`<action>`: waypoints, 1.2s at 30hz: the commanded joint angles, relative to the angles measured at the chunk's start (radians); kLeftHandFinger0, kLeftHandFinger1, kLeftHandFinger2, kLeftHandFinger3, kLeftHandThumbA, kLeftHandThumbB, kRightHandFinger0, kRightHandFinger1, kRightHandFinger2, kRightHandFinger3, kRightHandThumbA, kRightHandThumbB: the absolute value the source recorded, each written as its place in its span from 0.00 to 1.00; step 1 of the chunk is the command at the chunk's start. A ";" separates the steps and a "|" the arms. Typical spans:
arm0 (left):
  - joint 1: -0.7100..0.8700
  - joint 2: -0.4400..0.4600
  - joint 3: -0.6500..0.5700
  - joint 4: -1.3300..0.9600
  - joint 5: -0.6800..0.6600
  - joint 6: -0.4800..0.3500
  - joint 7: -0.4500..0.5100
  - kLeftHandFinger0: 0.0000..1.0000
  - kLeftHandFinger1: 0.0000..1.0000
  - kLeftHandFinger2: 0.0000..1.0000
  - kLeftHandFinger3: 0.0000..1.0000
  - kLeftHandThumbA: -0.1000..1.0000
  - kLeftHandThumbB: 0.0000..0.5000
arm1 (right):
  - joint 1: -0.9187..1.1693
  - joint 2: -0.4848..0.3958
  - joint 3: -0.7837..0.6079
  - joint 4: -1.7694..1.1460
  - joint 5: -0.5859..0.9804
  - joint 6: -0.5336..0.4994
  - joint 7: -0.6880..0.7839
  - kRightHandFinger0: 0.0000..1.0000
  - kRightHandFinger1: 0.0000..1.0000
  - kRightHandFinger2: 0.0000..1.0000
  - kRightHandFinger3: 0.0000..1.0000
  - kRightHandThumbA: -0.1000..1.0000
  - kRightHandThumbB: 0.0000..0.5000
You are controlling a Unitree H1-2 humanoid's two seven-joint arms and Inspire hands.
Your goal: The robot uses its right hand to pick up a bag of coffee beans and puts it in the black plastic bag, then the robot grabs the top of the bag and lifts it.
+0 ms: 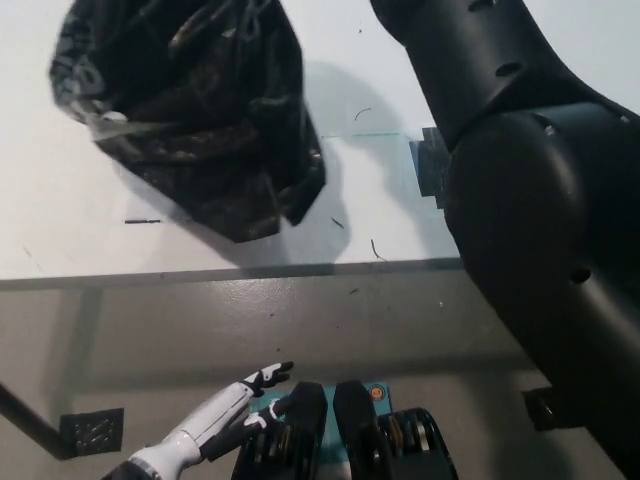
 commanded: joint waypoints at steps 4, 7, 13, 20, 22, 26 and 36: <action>-0.031 -0.004 -0.021 -0.038 0.040 0.033 -0.014 1.00 1.00 1.00 1.00 1.00 0.33 | -0.173 0.009 0.035 0.025 -0.001 -0.172 0.046 0.00 0.11 0.52 0.54 0.12 0.26; -0.033 -0.001 -0.020 -0.051 0.039 0.047 -0.018 1.00 1.00 1.00 1.00 1.00 0.35 | -0.169 0.000 0.057 0.040 -0.015 -0.193 0.057 0.00 0.09 0.52 0.51 0.09 0.27; -0.032 0.007 -0.023 -0.051 0.041 0.044 -0.023 1.00 1.00 1.00 1.00 1.00 0.35 | -0.128 -0.035 0.077 0.063 -0.031 -0.214 0.032 0.00 0.13 0.60 0.64 0.10 0.21; -0.055 0.008 -0.025 -0.045 0.042 0.046 -0.038 1.00 1.00 1.00 1.00 1.00 0.36 | -0.054 -0.047 0.232 0.085 -0.165 -0.172 0.074 0.07 0.37 0.78 0.75 0.16 0.36; -0.060 0.008 -0.028 -0.047 0.048 0.050 -0.041 1.00 1.00 1.00 1.00 1.00 0.35 | -0.016 -0.048 0.395 0.094 -0.295 -0.128 0.190 0.81 1.00 1.00 1.00 0.59 0.60; -0.075 0.009 -0.037 -0.044 0.052 0.035 -0.048 1.00 1.00 1.00 1.00 1.00 0.32 | 0.107 -0.048 0.758 0.102 -0.552 -0.194 0.447 1.00 1.00 1.00 1.00 0.69 0.63; -0.113 0.017 -0.049 -0.042 0.055 0.058 -0.075 1.00 1.00 1.00 1.00 1.00 0.36 | 0.193 -0.129 0.965 0.082 -0.587 -0.236 0.543 1.00 1.00 1.00 1.00 0.97 0.99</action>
